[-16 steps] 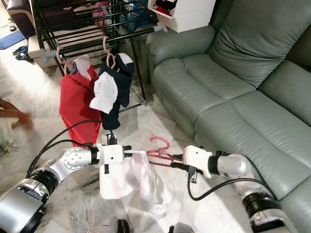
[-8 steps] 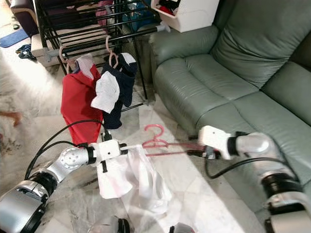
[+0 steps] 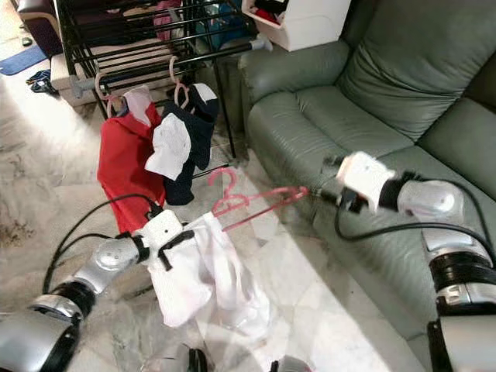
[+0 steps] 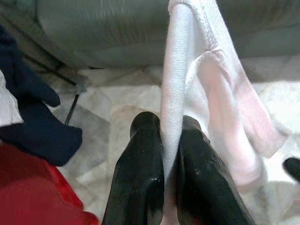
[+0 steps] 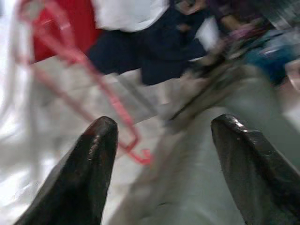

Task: Hang hanger

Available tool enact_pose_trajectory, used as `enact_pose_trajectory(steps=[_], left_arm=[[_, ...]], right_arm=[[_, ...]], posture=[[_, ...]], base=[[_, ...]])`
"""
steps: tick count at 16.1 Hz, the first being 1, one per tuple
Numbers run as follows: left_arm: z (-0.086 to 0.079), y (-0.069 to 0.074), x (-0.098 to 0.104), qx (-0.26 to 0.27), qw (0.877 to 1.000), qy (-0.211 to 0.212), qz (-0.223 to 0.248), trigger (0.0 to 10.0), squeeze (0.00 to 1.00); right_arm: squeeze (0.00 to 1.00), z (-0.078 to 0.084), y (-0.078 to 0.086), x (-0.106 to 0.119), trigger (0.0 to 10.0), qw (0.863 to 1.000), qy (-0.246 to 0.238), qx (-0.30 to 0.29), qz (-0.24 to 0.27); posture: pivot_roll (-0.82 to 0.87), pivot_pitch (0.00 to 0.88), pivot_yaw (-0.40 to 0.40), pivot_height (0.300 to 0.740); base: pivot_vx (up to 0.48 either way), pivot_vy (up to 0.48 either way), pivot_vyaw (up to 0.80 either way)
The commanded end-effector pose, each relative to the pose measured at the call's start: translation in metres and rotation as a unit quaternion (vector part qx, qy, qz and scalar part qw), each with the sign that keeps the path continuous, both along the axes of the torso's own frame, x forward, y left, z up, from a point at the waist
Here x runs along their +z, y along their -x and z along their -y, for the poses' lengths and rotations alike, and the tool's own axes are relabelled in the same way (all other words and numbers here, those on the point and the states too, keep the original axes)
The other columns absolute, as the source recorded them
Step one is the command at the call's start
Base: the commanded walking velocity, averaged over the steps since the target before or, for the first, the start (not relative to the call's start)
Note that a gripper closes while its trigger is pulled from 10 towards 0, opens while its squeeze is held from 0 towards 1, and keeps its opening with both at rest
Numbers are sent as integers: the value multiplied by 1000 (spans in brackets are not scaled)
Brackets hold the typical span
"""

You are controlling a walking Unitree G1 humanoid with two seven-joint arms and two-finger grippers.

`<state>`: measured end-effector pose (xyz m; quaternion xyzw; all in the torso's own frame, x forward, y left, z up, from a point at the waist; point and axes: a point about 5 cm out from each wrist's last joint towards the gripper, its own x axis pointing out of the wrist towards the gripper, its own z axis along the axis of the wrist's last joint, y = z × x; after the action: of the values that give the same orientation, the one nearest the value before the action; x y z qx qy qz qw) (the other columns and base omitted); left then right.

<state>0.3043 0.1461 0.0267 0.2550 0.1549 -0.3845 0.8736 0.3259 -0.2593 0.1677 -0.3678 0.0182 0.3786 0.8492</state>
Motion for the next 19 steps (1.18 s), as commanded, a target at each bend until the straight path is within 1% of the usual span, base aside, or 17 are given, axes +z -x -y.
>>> enact_pose_trajectory(steps=[1, 3, 5, 6, 8, 9, 10, 11, 12, 14, 15, 16, 17, 18, 19], left_arm=[[-4, -5, 5, 22, 1000, 9, 8, 0, 0], [-5, -5, 5, 31, 999, 13, 7, 0, 0], [-8, -7, 5, 51, 999, 13, 7, 0, 0], [-11, -8, 5, 70, 997, 22, 4, 0, 0], [-15, -12, 8, 107, 993, 42, 2, 0, 0], [-18, -17, 12, 147, 986, 77, 0, 0, 0], [-19, -21, 16, 169, 980, 107, -2, 0, 0], [-19, -22, 19, 171, 978, 119, -3, 0, 0], [-19, -23, 21, 166, 978, 125, 0, 0, 0], [-15, -25, 27, 151, 979, 139, 7, 0, 0], [-7, -27, 37, 116, 980, 161, 21, 0, 0], [0, -28, 47, 72, 981, 178, 40, 0, 0], [4, -27, 52, 43, 982, 179, 47, 0, 0], [11, -23, 60, -7, 982, 177, 63, 0, 0], [16, -20, 67, -45, 981, 174, 76, 0, 0]], right_arm=[[1000, 2, -4, 9, 10000, 999, -6, -22, 38], [1000, 6, -5, 12, 10000, 996, -30, -53, 68], [1000, 10, -5, 13, 10000, 989, -57, -92, 104], [1000, 10, -5, 14, 10000, 982, -77, -114, 127], [1000, 11, -4, 12, 10000, 972, -105, -146, 149], [1000, 12, 0, 6, 10000, 958, -144, -186, 166], [1000, 12, 4, -1, 10000, 945, -171, -216, 176], [1000, 11, 7, -6, 10000, 936, -193, -235, 179], [1000, 8, 10, -15, 10000, 930, -208, -248, 172], [1000, 1, 14, -27, 10000, 926, -221, -260, 161], [1000, -6, 17, -40, 10000, 924, -234, -268, 141], [1000, -13, 19, -52, 10000, 917, -254, -284, 117], [1000, -16, 19, -58, 10000, 913, -266, -291, 100], [1000, -22, 21, -69, 10000, 907, -282, -303, 71], [1000, -27, 23, -79, 10000, 904, -290, -311, 44]], posture=[[-71, 0, 58, 740], [-69, 0, 59, 740], [-66, 0, 58, 740], [-65, 0, 59, 740], [-62, 0, 63, 740], [-62, 0, 65, 740], [-59, 0, 68, 740], [-57, 0, 69, 740], [-56, 0, 71, 740], [-51, 0, 69, 740], [-49, 0, 68, 740], [-45, 0, 69, 740], [-40, 0, 69, 740], [-30, 0, 70, 740], [-26, 0, 71, 740]], base=[[0, 0, 0], [0, 0, 0], [0, 0, 0], [0, 0, 0], [0, 0, 0], [0, 0, 0], [0, 0, 0], [0, 0, 0], [0, 0, 0], [0, 0, 0], [0, 0, 0], [0, 0, 0], [0, 0, 0], [0, 0, 0], [0, 0, 0]])
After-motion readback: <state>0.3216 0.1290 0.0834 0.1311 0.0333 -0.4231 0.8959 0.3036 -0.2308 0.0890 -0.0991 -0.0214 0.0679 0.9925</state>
